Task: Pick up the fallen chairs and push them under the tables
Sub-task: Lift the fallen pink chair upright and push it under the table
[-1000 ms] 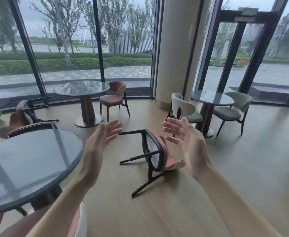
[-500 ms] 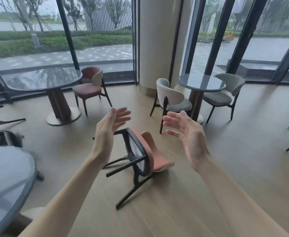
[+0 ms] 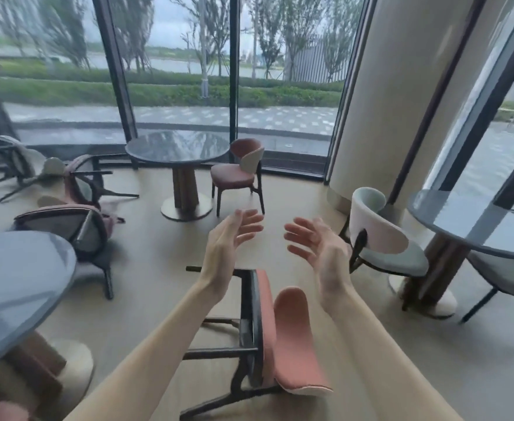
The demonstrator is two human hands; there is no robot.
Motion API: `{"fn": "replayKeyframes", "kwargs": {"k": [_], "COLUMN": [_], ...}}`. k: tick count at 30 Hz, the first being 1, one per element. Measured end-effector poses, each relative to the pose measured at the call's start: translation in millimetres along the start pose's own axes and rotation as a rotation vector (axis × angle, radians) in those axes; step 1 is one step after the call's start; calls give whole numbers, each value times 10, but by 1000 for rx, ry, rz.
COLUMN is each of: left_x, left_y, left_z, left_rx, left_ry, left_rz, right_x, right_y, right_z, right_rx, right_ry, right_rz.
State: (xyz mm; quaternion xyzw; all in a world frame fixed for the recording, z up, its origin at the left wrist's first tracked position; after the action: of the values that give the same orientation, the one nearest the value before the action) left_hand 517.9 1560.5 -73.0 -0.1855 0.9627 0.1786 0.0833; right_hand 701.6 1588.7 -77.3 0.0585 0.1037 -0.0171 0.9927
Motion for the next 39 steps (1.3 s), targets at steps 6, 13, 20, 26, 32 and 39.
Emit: {"fn": "replayKeyframes", "kwargs": {"k": [6,13,20,26,32,39], "left_x": [-181,-491,-809,-976,-1735,-2768], "left_y": [543,1513,2139,2173,1668,1143], "left_z": [455,979,1173,1180,1881,2431], "left_rx": [46,38,-33,-85,-38,8], "left_ry": [104,155,191,294,243,99], "left_rz": [-243,-442,-649,-899,-1240,-1489], "right_x": [58,-675,-836,-776,-201,694], "right_y": [1111,2148,3112,3704,4238,4617], "right_z": [-143,-353,-494,-735,-1191,-1564], "right_rx": [-31,-46,-70,-162,-257,-385], "right_ry": [-4,100,82,82,36,-67], "right_rz": [176,502,727,894,1106,1178]}}
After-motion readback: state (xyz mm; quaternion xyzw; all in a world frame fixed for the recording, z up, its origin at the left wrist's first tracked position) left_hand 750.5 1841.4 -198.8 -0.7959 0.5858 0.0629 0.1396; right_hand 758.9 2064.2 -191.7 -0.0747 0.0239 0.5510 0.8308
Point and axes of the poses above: each hand's wrist, its own y-axis towards the middle knuckle, its own x-axis out of the back of the hand, z = x × y, the point moved 10 cm from there along y, towards the middle knuckle, and after that the axes turned 7 degrees about -z, right-handed, at the moved point
